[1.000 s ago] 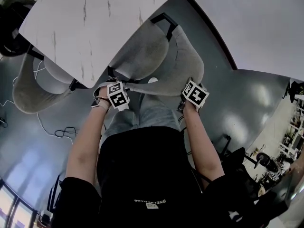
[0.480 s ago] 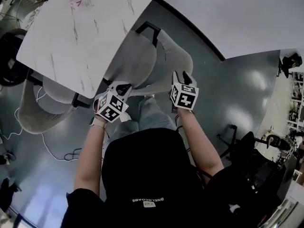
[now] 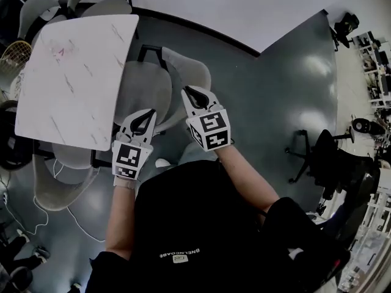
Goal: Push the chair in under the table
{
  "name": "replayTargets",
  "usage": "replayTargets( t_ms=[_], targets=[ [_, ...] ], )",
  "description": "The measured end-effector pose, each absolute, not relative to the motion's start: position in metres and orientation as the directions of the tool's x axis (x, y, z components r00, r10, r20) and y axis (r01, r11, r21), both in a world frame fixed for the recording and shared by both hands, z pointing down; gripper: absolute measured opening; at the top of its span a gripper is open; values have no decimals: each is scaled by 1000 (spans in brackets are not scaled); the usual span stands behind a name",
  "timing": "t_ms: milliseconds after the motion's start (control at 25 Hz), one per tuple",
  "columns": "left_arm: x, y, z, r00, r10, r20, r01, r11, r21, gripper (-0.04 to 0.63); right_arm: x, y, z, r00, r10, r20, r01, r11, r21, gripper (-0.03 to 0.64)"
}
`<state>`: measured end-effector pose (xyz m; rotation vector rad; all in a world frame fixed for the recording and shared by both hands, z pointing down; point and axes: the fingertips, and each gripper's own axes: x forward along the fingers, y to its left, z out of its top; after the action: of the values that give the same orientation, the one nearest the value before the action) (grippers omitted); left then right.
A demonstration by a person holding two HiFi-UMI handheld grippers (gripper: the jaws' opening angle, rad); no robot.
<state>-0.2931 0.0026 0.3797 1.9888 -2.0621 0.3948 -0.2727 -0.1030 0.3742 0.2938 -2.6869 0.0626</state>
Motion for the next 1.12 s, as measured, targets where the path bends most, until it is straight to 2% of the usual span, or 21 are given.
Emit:
replayTargets(
  t_ms=[120,400,760,1120],
  targets=[
    [-281,-14,349,-29,-951,308,-999,19,-34,6,-255,-107,342,-912,-183,366,-187,982,24,29],
    [-249,-58,280,5,-989,147,-999,2,45,6,-204,-142,275,-956,-167,242,-174,985,-8,28],
    [-209,-93,248,57,-991,119,-997,-49,64,6,-158,-171,237,-971,-184,153,-195,979,-57,28],
    [-173,-114,238,137,-988,72,-978,-124,170,6,-131,-174,235,-976,-168,135,-182,979,-96,28]
  ],
)
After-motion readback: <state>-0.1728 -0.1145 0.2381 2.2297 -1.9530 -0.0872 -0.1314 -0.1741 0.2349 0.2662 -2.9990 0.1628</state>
